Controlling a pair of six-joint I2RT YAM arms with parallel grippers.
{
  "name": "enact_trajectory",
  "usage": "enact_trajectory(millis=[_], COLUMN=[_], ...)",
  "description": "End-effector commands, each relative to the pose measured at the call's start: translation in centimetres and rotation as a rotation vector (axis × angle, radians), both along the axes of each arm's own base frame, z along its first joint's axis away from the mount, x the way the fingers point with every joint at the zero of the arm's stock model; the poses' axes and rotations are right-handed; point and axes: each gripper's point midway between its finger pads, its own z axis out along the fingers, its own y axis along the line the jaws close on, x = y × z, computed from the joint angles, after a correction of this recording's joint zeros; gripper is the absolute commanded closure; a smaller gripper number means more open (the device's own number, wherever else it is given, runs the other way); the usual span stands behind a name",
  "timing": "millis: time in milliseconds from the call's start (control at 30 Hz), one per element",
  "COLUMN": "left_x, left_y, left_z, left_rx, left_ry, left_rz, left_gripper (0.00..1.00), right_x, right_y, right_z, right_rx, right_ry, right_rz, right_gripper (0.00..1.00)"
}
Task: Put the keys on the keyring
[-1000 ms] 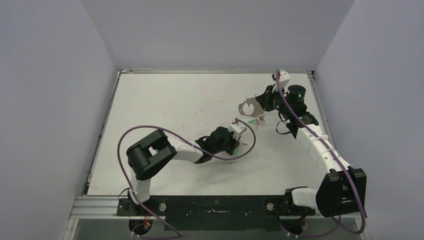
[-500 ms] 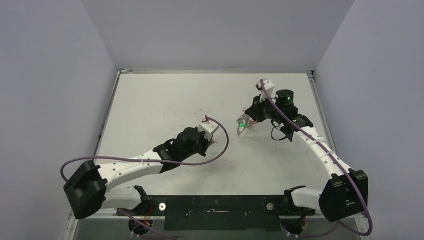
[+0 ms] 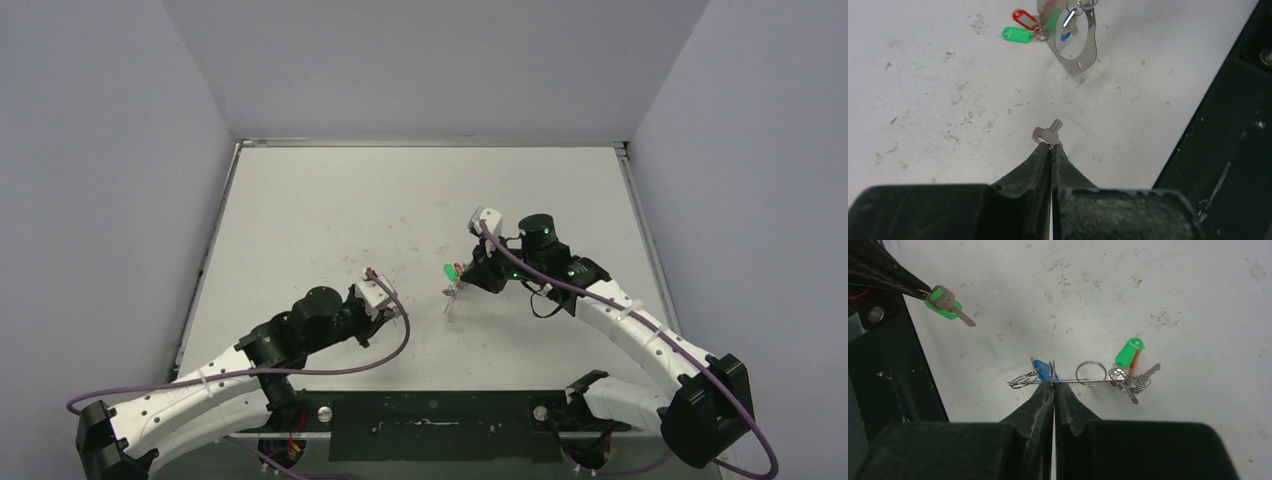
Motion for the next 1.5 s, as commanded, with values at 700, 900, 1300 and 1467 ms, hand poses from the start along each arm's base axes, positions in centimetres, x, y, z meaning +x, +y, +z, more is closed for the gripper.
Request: enact_trajectory(millis=[700, 900, 1300, 1467], left_x=[-5.7, -4.1, -0.9, 0.7], left_y=[-3.9, -3.0, -2.2, -2.2], left_z=[2.0, 0.1, -5.1, -6.4], left_rx=[-0.152, -0.108, 0.036, 0.096], left_ry=[-0.208, -0.143, -0.023, 0.029], left_rz=[-0.499, -0.366, -0.164, -0.072], left_gripper=[1.0, 1.0, 1.0, 0.99], right_x=[-6.0, -5.9, -3.0, -2.8], right_y=[4.5, 4.8, 3.0, 2.5], right_z=[0.6, 0.0, -0.2, 0.1], right_rx=[0.022, 0.016, -0.035, -0.04], right_ry=[-0.066, -0.034, -0.054, -0.071], right_rz=[0.292, 0.26, 0.024, -0.002], right_gripper=[1.0, 1.0, 1.0, 1.0])
